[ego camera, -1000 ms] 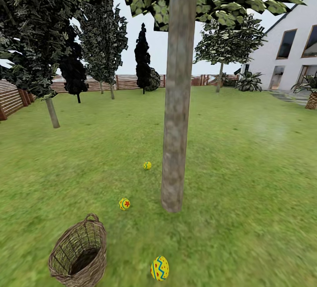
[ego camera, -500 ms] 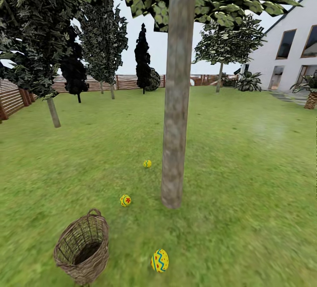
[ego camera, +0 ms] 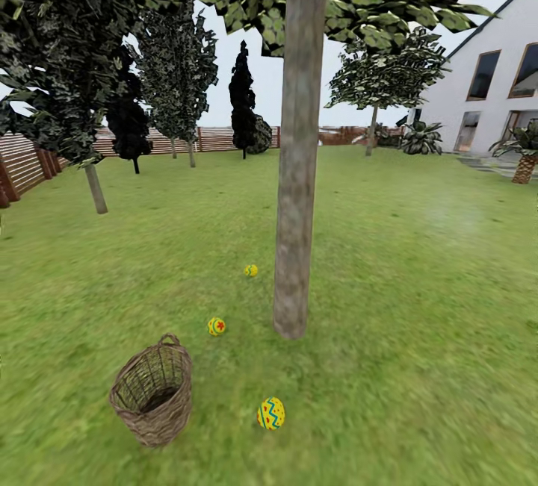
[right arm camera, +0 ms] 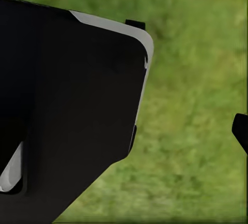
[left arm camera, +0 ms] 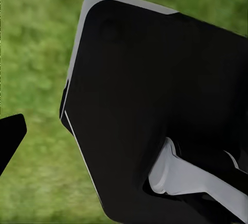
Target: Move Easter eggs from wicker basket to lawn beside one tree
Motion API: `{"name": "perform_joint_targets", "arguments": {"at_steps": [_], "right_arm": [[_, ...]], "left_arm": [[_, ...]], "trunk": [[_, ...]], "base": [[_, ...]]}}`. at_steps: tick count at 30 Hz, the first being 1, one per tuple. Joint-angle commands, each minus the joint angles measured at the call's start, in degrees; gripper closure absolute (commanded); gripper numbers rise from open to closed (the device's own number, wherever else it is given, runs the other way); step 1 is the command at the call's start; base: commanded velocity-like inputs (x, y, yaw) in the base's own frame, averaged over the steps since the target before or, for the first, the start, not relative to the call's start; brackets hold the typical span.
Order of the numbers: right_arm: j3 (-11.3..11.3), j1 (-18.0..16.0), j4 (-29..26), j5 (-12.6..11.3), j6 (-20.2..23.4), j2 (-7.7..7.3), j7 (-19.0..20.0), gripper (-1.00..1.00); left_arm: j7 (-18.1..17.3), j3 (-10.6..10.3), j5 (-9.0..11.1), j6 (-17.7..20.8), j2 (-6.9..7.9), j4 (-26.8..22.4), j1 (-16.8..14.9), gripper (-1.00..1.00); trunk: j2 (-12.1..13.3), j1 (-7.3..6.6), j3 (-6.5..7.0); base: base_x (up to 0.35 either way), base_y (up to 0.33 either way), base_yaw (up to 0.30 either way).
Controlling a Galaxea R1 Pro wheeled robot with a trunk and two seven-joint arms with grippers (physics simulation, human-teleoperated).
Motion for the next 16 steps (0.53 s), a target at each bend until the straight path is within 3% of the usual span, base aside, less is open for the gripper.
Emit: {"name": "perform_joint_targets", "arguments": {"at_steps": [1, 16], "right_arm": [[0.4, -0.1, 0.1, 0.4, 0.0, -0.13, 0.1, -1.0], [0.4, -0.1, 0.1, 0.5, 0.0, -0.28, 0.1, -1.0]], "left_arm": [[-0.2, 0.3, 0.5, 0.1, 0.03, 0.1, 0.0, -1.0], [0.2, 0.5, 0.7, -0.1, 0.5, -0.1, 0.0, -1.0]], "trunk": [[0.0, -0.01, -0.02], [0.0, -0.01, -0.02]], "base": [[-0.169, 0.0, 0.0], [-0.017, 0.0, 0.0]]}}
